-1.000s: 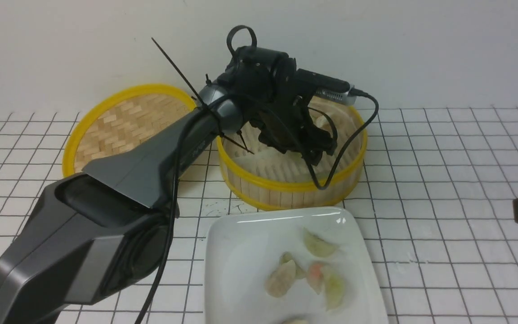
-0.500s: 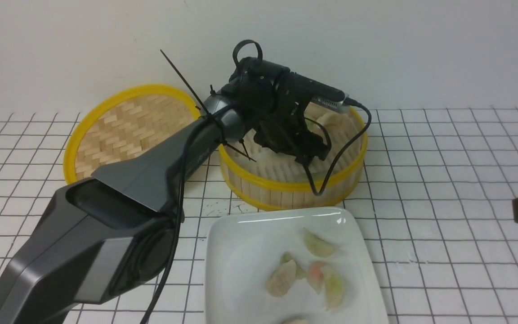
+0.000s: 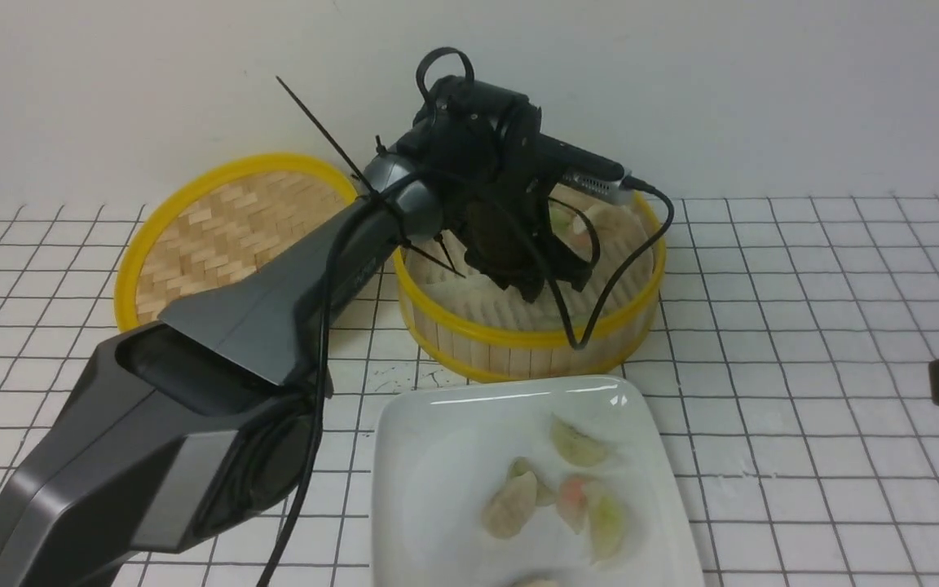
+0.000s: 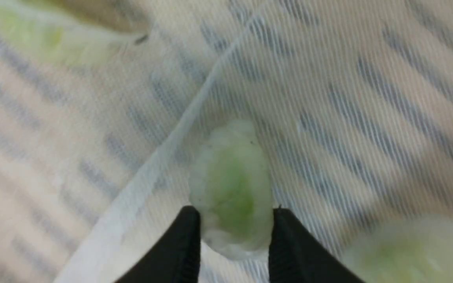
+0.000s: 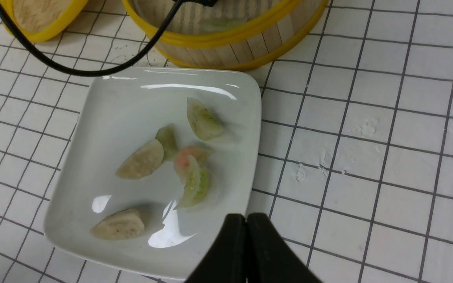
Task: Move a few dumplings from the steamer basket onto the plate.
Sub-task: Use the left arm to grab a dumpling from the steamer, then use the left arm to put the dumpling into the plate, then use the right arm to grab a dumpling from inside the steamer
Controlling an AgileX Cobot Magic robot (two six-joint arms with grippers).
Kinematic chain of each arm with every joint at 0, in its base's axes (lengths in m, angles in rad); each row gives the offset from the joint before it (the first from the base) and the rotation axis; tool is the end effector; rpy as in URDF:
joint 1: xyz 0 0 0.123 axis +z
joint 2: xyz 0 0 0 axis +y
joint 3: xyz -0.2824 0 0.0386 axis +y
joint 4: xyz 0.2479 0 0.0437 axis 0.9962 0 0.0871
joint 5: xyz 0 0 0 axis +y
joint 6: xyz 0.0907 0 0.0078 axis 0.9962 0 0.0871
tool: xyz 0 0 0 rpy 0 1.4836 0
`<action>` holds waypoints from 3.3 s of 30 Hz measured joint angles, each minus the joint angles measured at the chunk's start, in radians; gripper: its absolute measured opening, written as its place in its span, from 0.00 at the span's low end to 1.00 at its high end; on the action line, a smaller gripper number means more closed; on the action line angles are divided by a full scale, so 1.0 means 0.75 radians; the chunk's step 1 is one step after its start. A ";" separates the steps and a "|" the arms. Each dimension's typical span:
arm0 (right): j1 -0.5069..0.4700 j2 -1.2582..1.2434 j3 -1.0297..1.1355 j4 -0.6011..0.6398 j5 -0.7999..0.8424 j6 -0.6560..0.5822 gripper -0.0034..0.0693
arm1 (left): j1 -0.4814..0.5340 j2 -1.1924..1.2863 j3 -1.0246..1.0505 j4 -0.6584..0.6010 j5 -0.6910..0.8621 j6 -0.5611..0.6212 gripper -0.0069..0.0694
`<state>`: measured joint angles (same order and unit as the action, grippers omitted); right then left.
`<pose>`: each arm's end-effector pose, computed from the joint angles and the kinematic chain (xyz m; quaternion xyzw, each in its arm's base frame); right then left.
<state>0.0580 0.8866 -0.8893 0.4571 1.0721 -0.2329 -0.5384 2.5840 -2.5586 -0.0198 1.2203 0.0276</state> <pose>0.1466 0.0439 0.3430 -0.0896 0.9289 0.1963 0.3008 0.4673 -0.2811 0.1936 0.2719 0.9402 -0.0612 0.1956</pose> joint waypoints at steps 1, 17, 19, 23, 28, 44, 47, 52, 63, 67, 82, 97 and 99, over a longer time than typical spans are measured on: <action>0.000 0.000 0.000 0.000 0.000 0.000 0.03 | 0.000 -0.007 -0.015 0.000 0.013 0.001 0.36; 0.000 0.000 0.000 0.000 0.031 0.000 0.03 | 0.000 -0.102 -0.009 -0.203 0.037 0.001 0.35; 0.000 0.000 0.000 0.000 0.035 0.000 0.03 | 0.000 -0.163 0.085 -0.223 0.037 0.001 0.35; 0.000 0.000 0.000 0.000 0.035 0.000 0.03 | 0.000 -0.273 0.263 -0.256 0.037 -0.001 0.35; 0.000 0.000 0.000 0.000 0.035 0.000 0.03 | 0.000 -0.386 0.457 -0.279 0.037 -0.001 0.35; 0.000 0.000 0.000 0.002 0.036 0.000 0.03 | -0.018 -0.519 0.671 -0.358 0.036 -0.111 0.37; 0.000 0.000 0.000 0.003 0.036 0.000 0.03 | -0.021 -0.519 0.671 -0.383 0.036 -0.120 0.37; 0.000 0.000 0.000 0.013 0.033 0.000 0.03 | -0.021 -0.519 0.671 -0.424 0.034 -0.129 0.38; 0.000 0.000 0.000 0.027 0.020 0.000 0.03 | -0.130 -0.511 0.671 -0.421 0.031 -0.136 0.39; 0.000 0.000 0.000 0.028 0.021 -0.001 0.03 | -0.170 -0.511 0.700 -0.370 0.025 -0.136 0.39; 0.000 0.000 0.000 0.031 0.021 -0.030 0.03 | -0.180 -0.507 0.884 -0.148 0.010 -0.150 0.49; 0.000 0.099 -0.180 0.076 -0.024 -0.043 0.03 | -0.180 -0.866 0.974 -0.054 0.007 -0.165 0.18; 0.013 0.190 -0.291 0.096 -0.020 -0.074 0.03 | -0.180 -1.026 1.050 -0.005 0.007 -0.167 0.11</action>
<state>0.0679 1.0290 -1.1074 0.5288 1.0573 -0.2887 -0.6737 1.8144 -1.7709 -0.0234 1.2257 -0.0975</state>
